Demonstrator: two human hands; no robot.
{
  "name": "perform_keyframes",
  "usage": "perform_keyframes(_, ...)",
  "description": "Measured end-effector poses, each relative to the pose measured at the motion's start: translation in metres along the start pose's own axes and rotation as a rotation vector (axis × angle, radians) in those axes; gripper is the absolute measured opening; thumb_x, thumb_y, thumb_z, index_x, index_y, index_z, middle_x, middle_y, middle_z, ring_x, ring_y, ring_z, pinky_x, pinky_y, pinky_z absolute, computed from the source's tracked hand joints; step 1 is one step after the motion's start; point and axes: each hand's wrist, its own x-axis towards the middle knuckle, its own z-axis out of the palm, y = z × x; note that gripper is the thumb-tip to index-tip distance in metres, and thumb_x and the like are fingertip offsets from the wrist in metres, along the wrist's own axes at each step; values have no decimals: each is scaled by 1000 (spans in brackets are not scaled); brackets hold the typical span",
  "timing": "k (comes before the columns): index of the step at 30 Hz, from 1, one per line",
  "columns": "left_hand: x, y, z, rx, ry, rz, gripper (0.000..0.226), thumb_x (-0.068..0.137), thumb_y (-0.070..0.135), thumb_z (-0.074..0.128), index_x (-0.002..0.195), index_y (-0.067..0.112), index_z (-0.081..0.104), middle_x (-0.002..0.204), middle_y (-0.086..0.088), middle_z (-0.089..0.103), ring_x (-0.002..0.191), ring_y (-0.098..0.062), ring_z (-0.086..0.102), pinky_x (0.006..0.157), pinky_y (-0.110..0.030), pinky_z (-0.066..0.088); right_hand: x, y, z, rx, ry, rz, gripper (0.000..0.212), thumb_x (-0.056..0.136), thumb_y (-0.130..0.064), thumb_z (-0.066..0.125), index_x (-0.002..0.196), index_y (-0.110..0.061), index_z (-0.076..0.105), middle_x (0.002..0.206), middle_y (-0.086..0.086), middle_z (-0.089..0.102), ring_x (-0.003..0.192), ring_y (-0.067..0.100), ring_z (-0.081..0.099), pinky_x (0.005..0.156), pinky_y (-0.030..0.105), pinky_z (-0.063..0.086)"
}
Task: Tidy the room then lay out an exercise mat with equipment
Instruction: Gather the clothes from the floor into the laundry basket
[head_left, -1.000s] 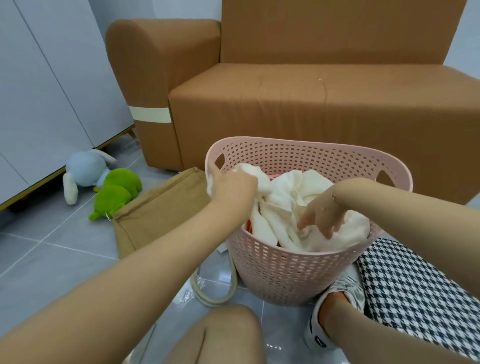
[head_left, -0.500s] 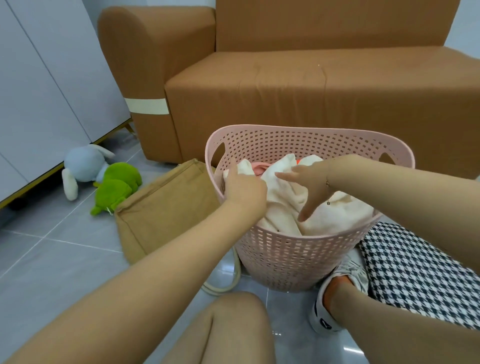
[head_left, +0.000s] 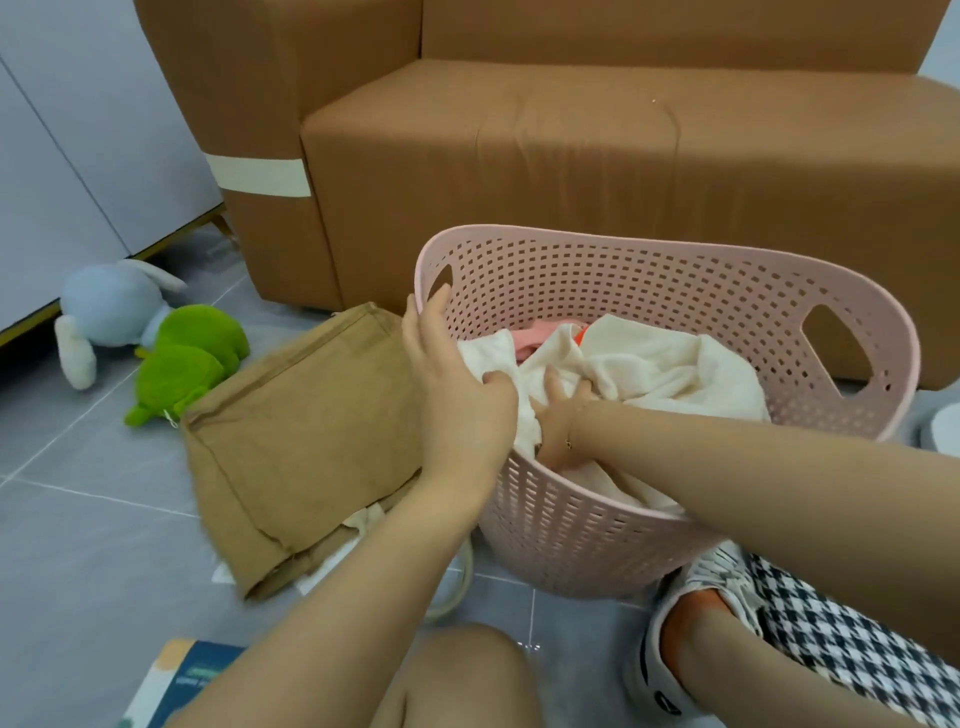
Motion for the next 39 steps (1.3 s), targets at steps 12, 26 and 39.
perform_keyframes(12, 22, -13, 34, -170, -179, -275, 63, 96, 21, 37, 151, 34, 8, 149, 2, 36, 131, -19, 42, 108, -39, 39, -36, 85, -42, 305, -32, -109, 99, 78, -52, 68, 150, -41, 1, 160, -6, 7, 146, 25, 14, 117, 46, 19)
perform_keyframes(26, 39, 17, 8, -484, -598, -728, 38, 100, 43, 27, 131, 31, 45, 134, -8, 52, 116, -38, 55, 90, -57, 50, -74, 96, -80, 477, 474, -122, 37, 101, -27, 34, 114, -5, 61, 109, 15, 66, 92, 26, 62, 78, 35, 50)
perform_keyframes(39, 49, -13, -82, 811, -762, -526, 39, 99, 22, 45, 138, 22, 45, 137, -2, 48, 124, -21, 48, 100, -39, 42, -100, 14, -73, 587, 648, -355, 66, 89, -48, 53, 142, -20, 27, 95, 5, 61, 75, 20, 61, 62, 35, 53)
